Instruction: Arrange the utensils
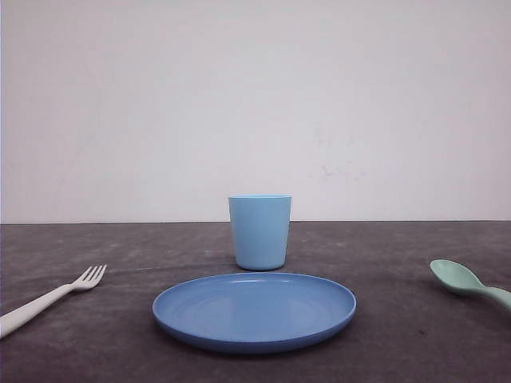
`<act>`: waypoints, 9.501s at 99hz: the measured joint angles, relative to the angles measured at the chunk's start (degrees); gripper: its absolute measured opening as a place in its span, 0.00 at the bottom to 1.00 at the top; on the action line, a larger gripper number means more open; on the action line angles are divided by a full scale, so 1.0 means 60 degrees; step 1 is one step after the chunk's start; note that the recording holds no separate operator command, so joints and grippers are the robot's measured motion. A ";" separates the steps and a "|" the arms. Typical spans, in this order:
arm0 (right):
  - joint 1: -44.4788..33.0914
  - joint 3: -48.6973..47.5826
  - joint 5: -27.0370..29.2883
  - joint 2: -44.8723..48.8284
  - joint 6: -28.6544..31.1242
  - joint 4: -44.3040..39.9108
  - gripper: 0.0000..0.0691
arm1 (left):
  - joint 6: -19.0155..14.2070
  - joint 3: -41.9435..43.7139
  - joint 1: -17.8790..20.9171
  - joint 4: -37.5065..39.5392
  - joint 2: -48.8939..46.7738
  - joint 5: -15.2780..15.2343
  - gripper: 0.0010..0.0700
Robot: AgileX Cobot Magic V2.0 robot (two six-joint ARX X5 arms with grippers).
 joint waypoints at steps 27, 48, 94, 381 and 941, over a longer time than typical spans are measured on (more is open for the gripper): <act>0.0200 -0.0004 0.0040 0.1180 -0.0164 -0.0040 0.01 | 0.0189 0.0000 -0.0816 -0.0015 0.1424 -0.1224 0.00; 0.0200 -0.0004 0.0040 0.1275 -0.0208 -0.0040 0.02 | 0.0255 0.0000 -0.0816 -0.0011 0.1712 -0.1228 0.00; 0.0200 -0.0004 0.0040 0.1275 -0.0266 -0.0040 0.98 | -0.0200 0.0000 -0.0860 -0.0011 0.1723 -0.1195 0.79; 0.0200 -0.0004 0.0040 0.1275 -0.0452 -0.0204 0.98 | -0.0998 0.1723 -0.4437 0.8513 0.6830 -0.1450 0.05; 0.5067 0.1581 -0.0175 0.8244 -0.1723 1.2367 0.03 | 0.0787 -0.0138 0.1173 0.1275 0.2503 -0.0211 0.42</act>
